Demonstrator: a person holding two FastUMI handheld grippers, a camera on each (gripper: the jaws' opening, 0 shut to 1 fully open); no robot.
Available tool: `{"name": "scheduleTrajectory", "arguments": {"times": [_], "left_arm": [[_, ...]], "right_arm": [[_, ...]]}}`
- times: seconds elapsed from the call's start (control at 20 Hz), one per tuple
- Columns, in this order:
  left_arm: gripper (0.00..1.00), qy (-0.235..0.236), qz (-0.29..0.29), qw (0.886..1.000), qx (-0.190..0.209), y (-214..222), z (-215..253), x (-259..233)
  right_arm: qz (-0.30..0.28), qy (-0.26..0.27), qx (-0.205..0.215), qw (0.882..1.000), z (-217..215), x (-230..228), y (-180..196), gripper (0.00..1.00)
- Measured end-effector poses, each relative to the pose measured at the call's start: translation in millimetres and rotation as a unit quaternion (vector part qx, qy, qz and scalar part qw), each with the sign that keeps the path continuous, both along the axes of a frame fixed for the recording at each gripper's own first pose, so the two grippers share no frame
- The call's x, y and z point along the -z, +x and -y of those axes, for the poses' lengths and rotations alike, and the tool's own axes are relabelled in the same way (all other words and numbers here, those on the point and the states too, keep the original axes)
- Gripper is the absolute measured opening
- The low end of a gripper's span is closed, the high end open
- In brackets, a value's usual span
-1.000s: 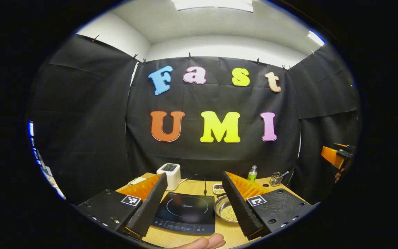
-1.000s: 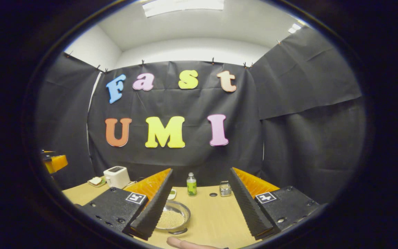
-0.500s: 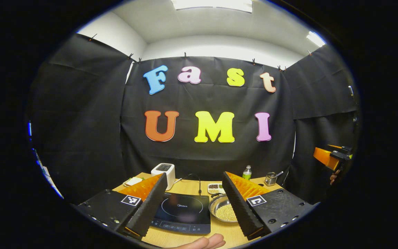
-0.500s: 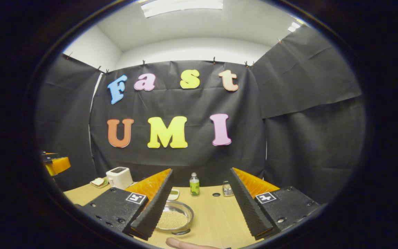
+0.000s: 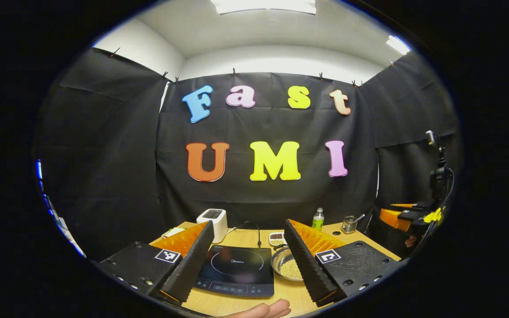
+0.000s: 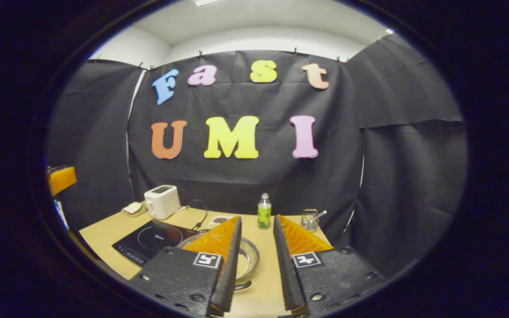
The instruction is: First push the handle of the pot to place it horizontally, then grasp the pot with both hands and set it on the induction cooktop.
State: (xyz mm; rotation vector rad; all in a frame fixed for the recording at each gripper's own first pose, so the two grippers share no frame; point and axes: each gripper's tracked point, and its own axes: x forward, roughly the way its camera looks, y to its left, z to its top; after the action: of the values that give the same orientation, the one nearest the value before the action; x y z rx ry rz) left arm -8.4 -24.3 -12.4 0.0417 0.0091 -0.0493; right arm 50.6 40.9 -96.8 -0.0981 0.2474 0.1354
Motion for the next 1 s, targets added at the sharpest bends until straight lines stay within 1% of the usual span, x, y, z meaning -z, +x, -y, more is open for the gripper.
{"name": "scheduleTrajectory", "arguments": {"times": [0.05, 0.1, 0.15, 0.2, 0.3, 0.35, 0.4, 0.5, 0.6, 0.7, 0.9, 0.95, 1.0], "left_arm": [[0.95, 0.003, 0.001, 1.000, 0.004, 0, 3, 1], [0.95, 0.005, 0.001, 1.000, 0.009, -2, 7, 2], [0.95, 0.006, 0.001, 1.000, 0.014, -3, 9, 2], [0.95, 0.006, 0.001, 1.000, 0.017, -5, 11, 3], [0.95, 0.006, 0.003, 1.000, 0.021, -10, 11, 3], [0.95, 0.005, 0.003, 1.000, 0.022, -11, 11, 2], [0.95, 0.003, 0.006, 1.000, 0.021, -12, 10, 1], [0.95, 0.001, 0.007, 1.000, 0.016, -13, 6, 1], [0.95, -0.003, 0.006, 1.000, 0.016, -16, 4, 1], [0.95, -0.001, 0.004, 1.000, 0.012, -18, -1, 2], [0.95, 0.003, 0.006, 1.000, 0.004, -17, -9, 0], [0.95, 0.001, 0.006, 1.000, 0.002, -18, -11, 0], [0.95, -0.001, 0.006, 1.000, 0.003, -18, -12, 1]], "right_arm": [[-0.020, 0.005, -0.007, 1.000, -6, 12, 2, 0.29], [-0.039, 0.008, -0.016, 0.999, -13, 24, 2, 0.28], [-0.060, 0.010, -0.014, 0.998, -14, 38, 3, 0.08], [-0.076, 0.007, -0.023, 0.997, -21, 48, 2, 0.04], [-0.100, -0.021, -0.035, 0.994, -29, 71, 0, 0.04], [-0.111, -0.034, -0.044, 0.992, -36, 81, -2, 0.00], [-0.123, -0.043, -0.053, 0.990, -42, 91, -3, 0.04], [-0.166, -0.064, -0.073, 0.981, -53, 123, -9, 0.04], [-0.214, -0.070, -0.096, 0.970, -67, 151, -16, 0.04], [-0.250, -0.073, -0.109, 0.959, -73, 174, -23, 0.04], [-0.292, -0.081, -0.114, 0.946, -78, 205, -29, 0.04], [-0.301, -0.083, -0.122, 0.942, -82, 213, -32, 0.04], [-0.309, -0.084, -0.124, 0.939, -83, 220, -32, 0.01]]}}
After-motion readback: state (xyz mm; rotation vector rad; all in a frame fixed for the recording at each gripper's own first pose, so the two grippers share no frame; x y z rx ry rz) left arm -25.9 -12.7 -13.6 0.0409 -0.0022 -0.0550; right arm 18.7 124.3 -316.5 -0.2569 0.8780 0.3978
